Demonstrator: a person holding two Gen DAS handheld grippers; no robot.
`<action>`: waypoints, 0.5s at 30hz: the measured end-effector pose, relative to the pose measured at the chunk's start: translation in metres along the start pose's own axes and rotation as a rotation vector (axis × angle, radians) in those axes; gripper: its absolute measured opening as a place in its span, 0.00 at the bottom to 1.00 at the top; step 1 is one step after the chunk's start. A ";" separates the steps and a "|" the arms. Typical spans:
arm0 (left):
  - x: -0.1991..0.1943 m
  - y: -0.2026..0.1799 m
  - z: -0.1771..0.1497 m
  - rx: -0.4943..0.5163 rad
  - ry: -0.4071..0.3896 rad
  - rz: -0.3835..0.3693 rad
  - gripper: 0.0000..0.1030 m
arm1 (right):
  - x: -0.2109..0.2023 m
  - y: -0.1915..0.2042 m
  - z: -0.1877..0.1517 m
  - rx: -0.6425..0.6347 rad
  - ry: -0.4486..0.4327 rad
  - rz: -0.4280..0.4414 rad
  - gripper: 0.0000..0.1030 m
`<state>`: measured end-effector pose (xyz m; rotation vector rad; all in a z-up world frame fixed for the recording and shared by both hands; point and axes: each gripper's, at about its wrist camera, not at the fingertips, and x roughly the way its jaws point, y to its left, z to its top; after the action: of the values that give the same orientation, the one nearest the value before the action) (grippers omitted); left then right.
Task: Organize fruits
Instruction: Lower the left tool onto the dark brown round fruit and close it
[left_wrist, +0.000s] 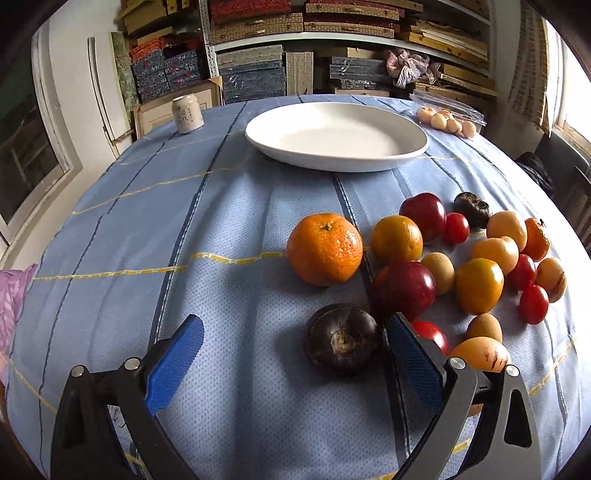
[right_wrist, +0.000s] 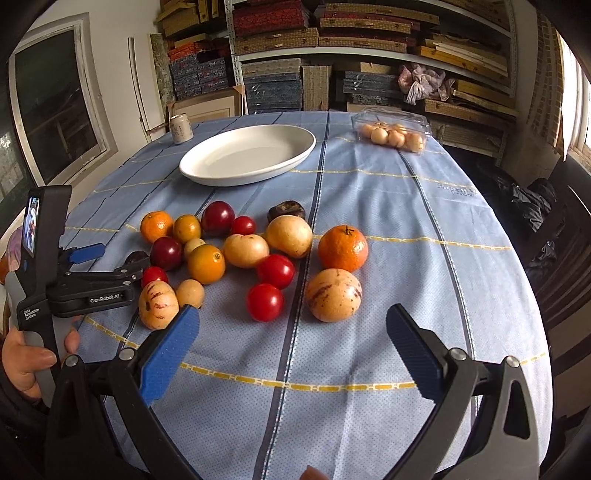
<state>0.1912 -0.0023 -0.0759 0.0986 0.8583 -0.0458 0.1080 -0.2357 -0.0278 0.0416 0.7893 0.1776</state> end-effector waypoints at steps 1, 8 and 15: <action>0.002 0.004 0.000 -0.015 0.006 -0.014 0.95 | 0.001 -0.001 0.001 0.002 0.000 -0.002 0.96; -0.001 -0.004 -0.002 0.010 -0.002 -0.027 0.72 | 0.014 -0.012 0.002 0.018 0.039 -0.023 0.96; 0.002 -0.004 -0.002 0.017 0.012 -0.090 0.43 | 0.017 -0.018 0.002 0.035 0.048 -0.027 0.96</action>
<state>0.1906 -0.0064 -0.0792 0.0759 0.8736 -0.1371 0.1233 -0.2501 -0.0402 0.0600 0.8402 0.1391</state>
